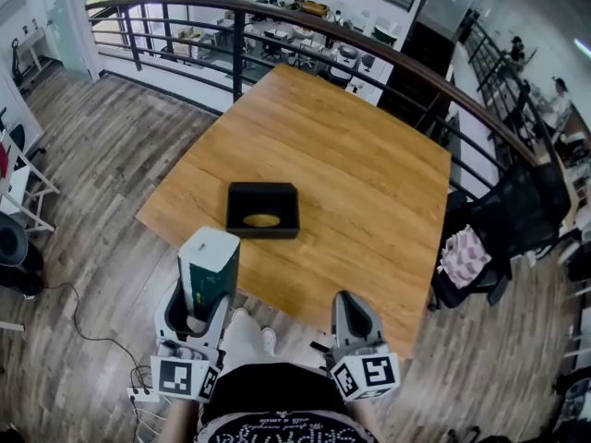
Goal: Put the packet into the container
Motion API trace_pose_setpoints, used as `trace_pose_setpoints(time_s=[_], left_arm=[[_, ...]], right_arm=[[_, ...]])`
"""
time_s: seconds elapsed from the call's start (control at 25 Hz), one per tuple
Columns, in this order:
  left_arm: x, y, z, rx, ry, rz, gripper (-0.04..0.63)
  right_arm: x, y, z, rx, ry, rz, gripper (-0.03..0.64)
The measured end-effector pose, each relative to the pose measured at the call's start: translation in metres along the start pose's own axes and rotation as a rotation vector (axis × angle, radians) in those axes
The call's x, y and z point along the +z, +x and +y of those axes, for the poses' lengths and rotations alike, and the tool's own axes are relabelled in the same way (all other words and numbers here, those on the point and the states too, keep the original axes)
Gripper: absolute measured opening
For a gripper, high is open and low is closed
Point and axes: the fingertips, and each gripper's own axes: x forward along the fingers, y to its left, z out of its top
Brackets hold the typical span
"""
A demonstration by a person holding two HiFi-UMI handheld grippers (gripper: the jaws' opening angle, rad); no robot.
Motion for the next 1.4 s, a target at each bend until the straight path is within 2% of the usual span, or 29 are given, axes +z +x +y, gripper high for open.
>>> trace_pose_setpoints(time_s=[0.28, 0.6, 1.0, 1.4], left_arm=[[0.006, 0.013, 0.011, -0.009, -0.006, 0.006, 0.348], [0.005, 0.055, 0.041, -0.03, -0.017, 0.022, 0.348], [0.017, 0.132, 0.084, -0.132, -0.009, 0.034, 0.348], [0.0, 0.17, 0.108, -0.222, -0.033, 0.076, 0.348]], right_arm=[[0.003, 0.012, 0.001, -0.019, 0.008, 0.017, 0.04], [0.008, 0.059, 0.003, -0.033, 0.015, 0.031, 0.04], [0.03, 0.121, 0.007, -0.118, 0.023, 0.024, 0.04], [0.019, 0.15, 0.015, -0.199, 0.036, 0.061, 0.04]])
